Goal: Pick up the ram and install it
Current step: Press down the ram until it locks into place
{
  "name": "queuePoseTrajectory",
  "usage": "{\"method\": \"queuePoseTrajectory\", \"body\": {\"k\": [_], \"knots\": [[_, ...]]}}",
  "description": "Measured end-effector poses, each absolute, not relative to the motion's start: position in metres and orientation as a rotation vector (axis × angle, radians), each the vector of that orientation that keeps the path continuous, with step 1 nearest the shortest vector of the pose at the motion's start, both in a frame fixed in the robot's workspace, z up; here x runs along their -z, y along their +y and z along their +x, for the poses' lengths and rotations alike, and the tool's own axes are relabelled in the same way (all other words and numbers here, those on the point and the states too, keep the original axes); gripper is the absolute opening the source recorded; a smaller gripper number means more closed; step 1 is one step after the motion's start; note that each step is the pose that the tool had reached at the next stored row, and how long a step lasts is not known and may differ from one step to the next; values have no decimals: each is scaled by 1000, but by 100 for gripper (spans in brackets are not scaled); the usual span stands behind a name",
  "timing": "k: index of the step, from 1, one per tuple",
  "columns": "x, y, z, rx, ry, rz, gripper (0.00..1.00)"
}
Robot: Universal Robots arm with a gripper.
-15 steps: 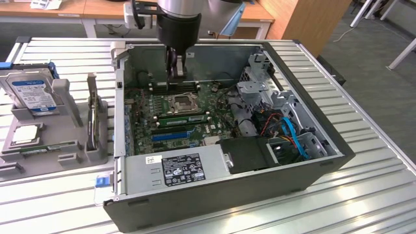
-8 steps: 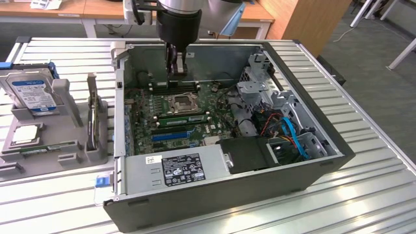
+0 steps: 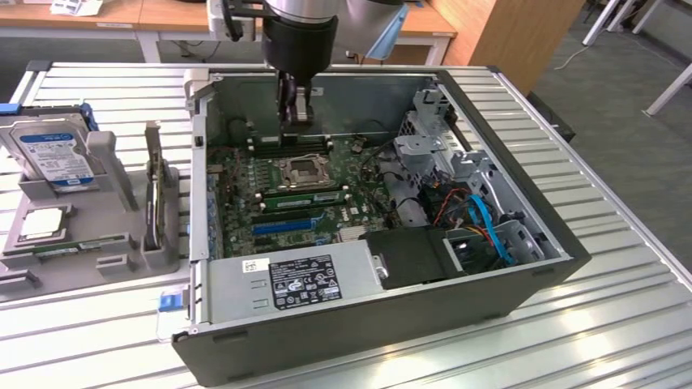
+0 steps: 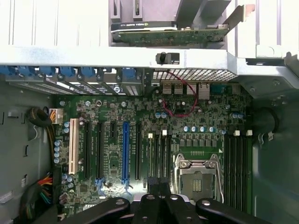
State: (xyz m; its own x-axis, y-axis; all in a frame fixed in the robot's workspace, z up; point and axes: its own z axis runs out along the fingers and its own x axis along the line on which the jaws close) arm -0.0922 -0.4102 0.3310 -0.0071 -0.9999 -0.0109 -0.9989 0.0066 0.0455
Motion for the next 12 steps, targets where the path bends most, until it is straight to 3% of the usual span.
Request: {"method": "queuePoseTrajectory", "body": {"k": [12], "knots": [[-331,-410,-67,62,-2211,2196,10]]}}
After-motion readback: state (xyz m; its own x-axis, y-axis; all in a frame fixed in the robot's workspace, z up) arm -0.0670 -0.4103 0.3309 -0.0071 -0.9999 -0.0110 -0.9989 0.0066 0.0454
